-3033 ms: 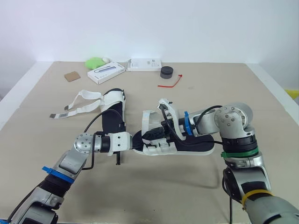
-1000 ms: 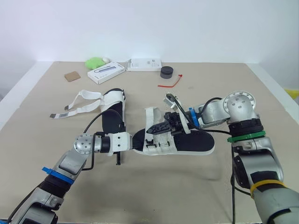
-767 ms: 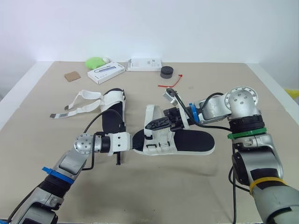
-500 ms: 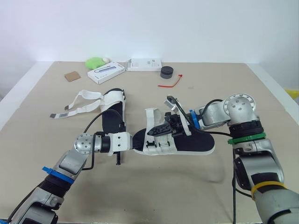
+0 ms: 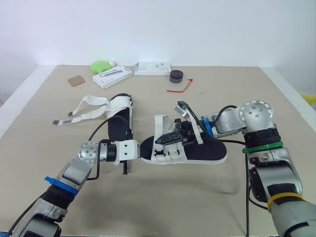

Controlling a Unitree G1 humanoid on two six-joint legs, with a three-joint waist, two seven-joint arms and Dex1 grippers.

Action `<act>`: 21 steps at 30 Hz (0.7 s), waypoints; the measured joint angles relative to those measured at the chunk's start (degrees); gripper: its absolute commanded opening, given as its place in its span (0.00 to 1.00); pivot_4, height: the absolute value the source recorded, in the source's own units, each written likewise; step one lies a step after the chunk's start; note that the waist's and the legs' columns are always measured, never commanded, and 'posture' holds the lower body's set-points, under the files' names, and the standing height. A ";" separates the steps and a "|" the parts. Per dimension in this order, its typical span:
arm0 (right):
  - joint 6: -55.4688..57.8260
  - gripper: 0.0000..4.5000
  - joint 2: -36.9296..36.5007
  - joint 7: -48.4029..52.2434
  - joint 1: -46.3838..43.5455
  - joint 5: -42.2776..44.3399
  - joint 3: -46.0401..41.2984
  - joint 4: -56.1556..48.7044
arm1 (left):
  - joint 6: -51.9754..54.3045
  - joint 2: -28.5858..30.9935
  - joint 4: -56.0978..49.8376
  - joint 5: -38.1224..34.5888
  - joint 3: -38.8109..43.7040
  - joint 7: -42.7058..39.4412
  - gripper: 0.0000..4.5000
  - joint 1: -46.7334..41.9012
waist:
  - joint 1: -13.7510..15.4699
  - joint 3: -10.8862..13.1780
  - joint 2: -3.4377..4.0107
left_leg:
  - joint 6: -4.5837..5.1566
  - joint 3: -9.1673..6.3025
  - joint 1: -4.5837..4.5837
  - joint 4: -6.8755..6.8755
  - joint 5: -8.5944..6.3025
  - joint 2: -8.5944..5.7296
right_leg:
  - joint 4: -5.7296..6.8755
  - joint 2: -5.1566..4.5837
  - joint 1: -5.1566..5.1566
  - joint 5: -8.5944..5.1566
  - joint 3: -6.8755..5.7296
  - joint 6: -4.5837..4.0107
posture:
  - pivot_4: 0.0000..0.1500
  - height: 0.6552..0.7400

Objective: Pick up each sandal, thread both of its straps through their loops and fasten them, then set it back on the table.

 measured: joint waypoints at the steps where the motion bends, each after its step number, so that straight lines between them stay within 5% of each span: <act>1: -0.01 0.01 -0.15 -0.64 0.14 0.96 0.17 0.00 | -0.03 0.00 0.00 0.03 0.00 0.01 0.00 0.01 | 0.00 0.00 0.00 | 0.00 0.00 0.00 0.00 0.00 0.00 | 0.00 0.01 0.00 -0.01 0.00 0.02 | 1.00 1.00; 21: -0.59 0.01 1.59 -4.03 2.11 -3.97 -2.68 0.68 | -0.11 0.00 -0.03 0.25 0.01 0.06 0.00 0.09 | 0.00 -0.03 0.05 | 0.00 0.01 0.02 0.00 0.00 0.03 | 0.00 0.10 0.02 -0.10 0.01 0.16 | 1.00 1.00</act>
